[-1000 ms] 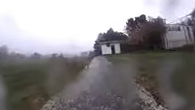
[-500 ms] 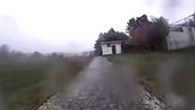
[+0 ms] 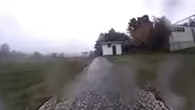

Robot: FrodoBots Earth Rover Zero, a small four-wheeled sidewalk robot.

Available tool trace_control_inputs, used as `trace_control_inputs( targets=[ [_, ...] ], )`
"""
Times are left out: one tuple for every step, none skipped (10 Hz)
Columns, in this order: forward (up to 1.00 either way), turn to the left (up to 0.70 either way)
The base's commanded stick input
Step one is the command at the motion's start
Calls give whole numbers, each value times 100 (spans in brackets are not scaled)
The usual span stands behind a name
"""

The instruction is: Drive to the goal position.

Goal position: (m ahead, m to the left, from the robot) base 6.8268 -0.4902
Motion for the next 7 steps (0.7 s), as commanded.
trace_control_inputs(
  targets=[
    [85,0],
    [85,0],
    [85,0],
    [85,0],
    [85,0],
    [85,0],
    [85,0]
  ],
)
